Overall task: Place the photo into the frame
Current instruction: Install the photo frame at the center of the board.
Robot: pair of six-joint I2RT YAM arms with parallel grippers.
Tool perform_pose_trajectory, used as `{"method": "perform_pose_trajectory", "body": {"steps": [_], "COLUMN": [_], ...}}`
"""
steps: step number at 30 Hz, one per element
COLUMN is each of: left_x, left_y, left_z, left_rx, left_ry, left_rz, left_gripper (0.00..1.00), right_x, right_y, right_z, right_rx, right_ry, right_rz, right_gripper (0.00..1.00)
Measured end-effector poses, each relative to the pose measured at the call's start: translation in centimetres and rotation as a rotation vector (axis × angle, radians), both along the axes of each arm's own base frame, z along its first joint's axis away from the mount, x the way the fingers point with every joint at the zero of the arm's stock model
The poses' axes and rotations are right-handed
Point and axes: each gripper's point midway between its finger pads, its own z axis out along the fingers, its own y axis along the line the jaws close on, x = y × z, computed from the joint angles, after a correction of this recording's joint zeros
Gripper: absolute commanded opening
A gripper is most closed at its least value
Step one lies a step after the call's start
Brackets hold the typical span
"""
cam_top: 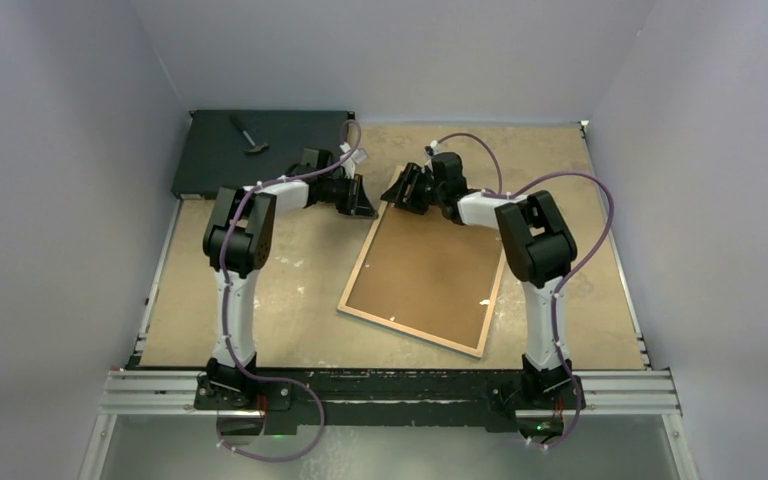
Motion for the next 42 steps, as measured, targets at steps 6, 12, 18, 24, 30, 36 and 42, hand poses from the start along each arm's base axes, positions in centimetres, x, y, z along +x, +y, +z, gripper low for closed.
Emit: {"method": "perform_pose_trajectory", "body": {"steps": [6,12,18,24,30,36,42], "left_x": [-0.1,-0.1,-0.1,0.1,0.3,0.2,-1.6], "left_y": [0.0,0.1,0.2,1.0,1.3,1.3,1.3], "left_z": [0.0,0.0,0.0,0.0,0.0,0.0,0.0], "left_rx": [0.0,0.001,-0.001,0.003,0.005,0.007,0.006], "left_ry": [-0.006,-0.01,-0.008,-0.007,-0.015,-0.019,0.003], "left_rz": [0.001,-0.002,-0.002,0.012,0.013,0.007,-0.005], "left_gripper": [0.0,0.0,0.0,0.0,0.0,0.0,0.0], "right_x": [0.2,0.4,0.4,0.8,0.8,0.5,-0.2], "right_y": [0.3,0.6,0.8,2.0,2.4,2.5,3.0], "right_z": [0.1,0.1,0.0,0.1,0.1,0.1,0.6], "right_rx": [-0.001,0.003,0.006,0.022,-0.002,-0.026,-0.019], "right_ry": [-0.003,-0.014,-0.017,-0.025,-0.053,-0.089,-0.08], "right_rz": [-0.028,-0.034,-0.019,0.079,0.162,0.22,0.272], "right_gripper": [0.56,0.56,0.56,0.56,0.55,0.6,0.61]}}
